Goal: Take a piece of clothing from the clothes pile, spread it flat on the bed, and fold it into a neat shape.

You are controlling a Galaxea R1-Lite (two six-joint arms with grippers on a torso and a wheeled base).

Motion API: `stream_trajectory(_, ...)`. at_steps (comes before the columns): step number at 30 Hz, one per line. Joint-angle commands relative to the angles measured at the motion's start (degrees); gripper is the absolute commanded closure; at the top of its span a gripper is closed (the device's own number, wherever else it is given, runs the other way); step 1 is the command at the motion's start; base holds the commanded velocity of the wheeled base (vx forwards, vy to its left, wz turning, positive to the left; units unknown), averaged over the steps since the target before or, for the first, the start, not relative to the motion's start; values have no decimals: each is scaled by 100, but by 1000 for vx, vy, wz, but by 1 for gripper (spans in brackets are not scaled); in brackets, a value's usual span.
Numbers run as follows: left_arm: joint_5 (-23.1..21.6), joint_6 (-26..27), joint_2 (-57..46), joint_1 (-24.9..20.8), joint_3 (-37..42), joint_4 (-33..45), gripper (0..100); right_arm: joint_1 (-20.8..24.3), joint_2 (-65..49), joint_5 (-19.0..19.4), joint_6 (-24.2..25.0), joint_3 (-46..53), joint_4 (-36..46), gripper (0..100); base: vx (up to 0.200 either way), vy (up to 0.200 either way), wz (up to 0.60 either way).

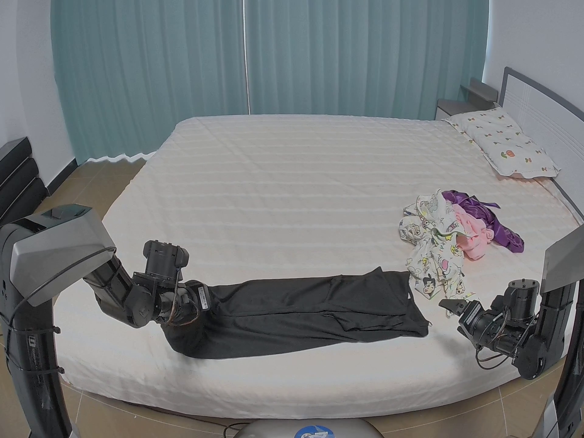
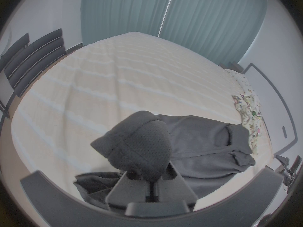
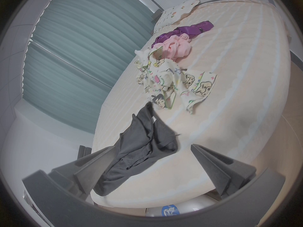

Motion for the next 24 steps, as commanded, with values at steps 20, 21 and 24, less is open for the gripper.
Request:
stream_trajectory(20, 390, -515, 437, -1343, -2398, 2014, 100, 5, 14, 2, -6, 3, -100, 0, 0, -200, 0)
stream_trajectory(21, 390, -523, 480, -1369, -2460, 2040, 100, 5, 14, 2, -6, 3, -100, 0, 0, -200, 0)
stream_trajectory(24, 399, -629, 647, -1475, -2767, 2163, 100, 5, 32, 2, -6, 3, -100, 0, 0, -200, 0)
